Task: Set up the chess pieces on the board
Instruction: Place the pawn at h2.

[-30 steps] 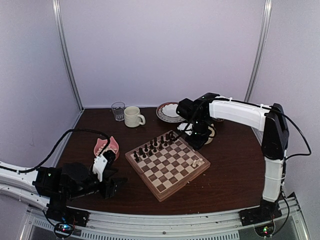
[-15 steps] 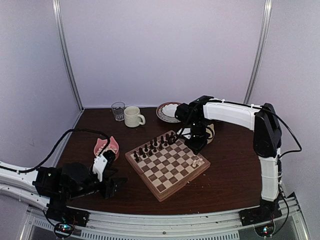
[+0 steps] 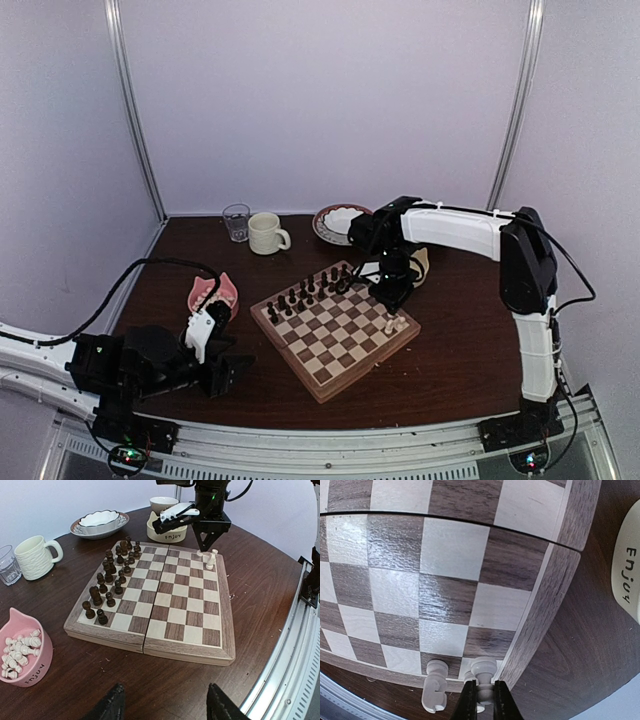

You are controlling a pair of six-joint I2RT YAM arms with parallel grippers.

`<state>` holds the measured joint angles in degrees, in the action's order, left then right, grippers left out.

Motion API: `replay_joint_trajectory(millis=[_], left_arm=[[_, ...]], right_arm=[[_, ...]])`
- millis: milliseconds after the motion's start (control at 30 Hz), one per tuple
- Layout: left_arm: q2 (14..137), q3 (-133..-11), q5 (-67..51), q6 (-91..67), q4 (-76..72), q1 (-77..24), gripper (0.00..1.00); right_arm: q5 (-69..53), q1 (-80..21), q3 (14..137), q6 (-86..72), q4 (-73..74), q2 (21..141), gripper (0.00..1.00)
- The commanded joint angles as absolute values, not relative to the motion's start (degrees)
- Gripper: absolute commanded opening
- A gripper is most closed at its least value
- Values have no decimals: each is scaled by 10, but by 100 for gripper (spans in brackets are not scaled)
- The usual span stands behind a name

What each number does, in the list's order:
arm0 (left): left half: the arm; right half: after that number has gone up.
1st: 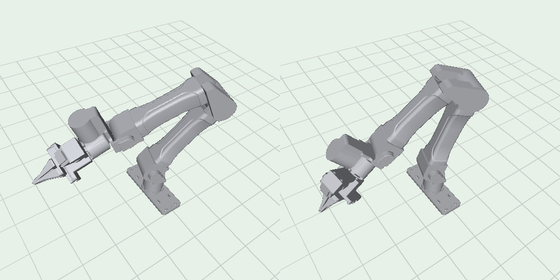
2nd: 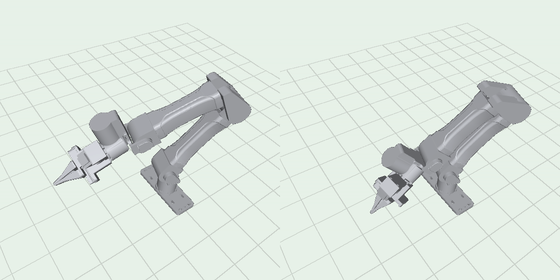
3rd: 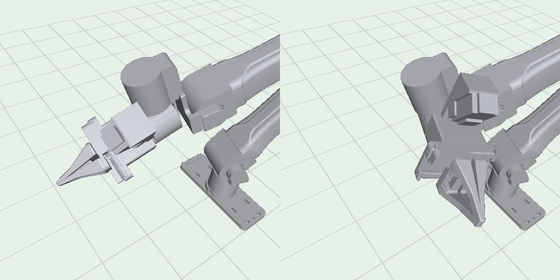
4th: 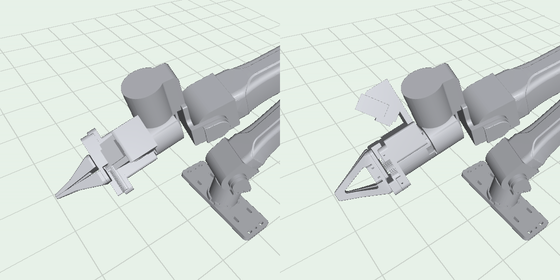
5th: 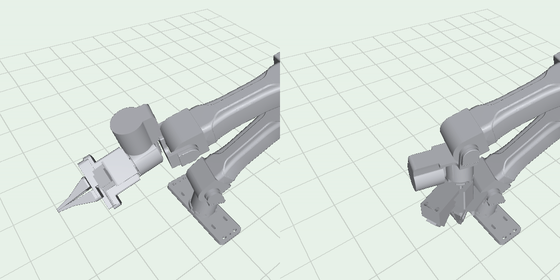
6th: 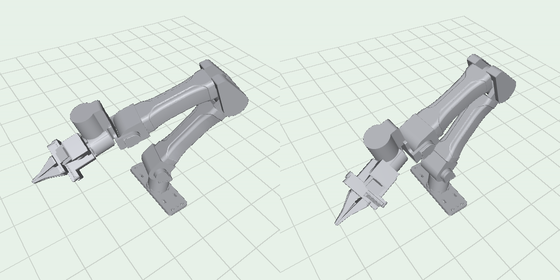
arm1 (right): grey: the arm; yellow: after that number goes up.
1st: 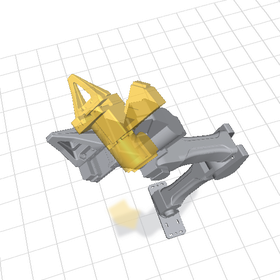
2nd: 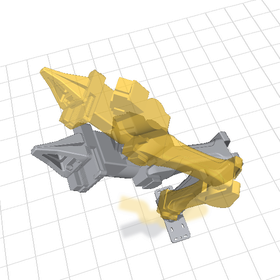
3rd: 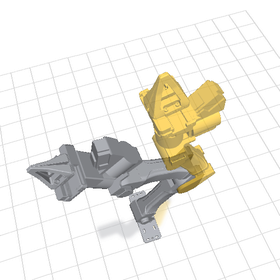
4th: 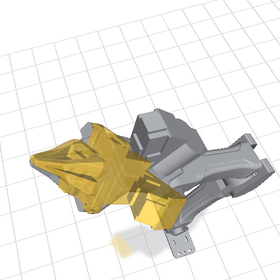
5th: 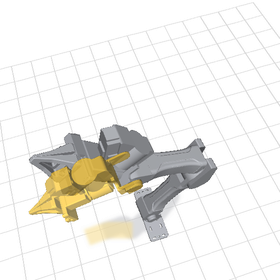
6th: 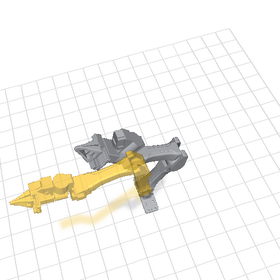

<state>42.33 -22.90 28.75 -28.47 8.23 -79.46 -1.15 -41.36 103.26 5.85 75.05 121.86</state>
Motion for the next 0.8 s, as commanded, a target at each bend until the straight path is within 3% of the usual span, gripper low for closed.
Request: replay_joint_trajectory(millis=[0, 467, 767], left_arm=[[423, -224, 297, -289, 72, -794, 56], [425, -221, 299, -288, 71, -794, 57], [425, -221, 303, -288, 71, -795, 57]], right_arm=[[-6, -411, 1051, 62, 754, 1229, 10], [-7, -410, 1055, 63, 749, 1234, 25], [15, -410, 1056, 53, 728, 1199, 25]])
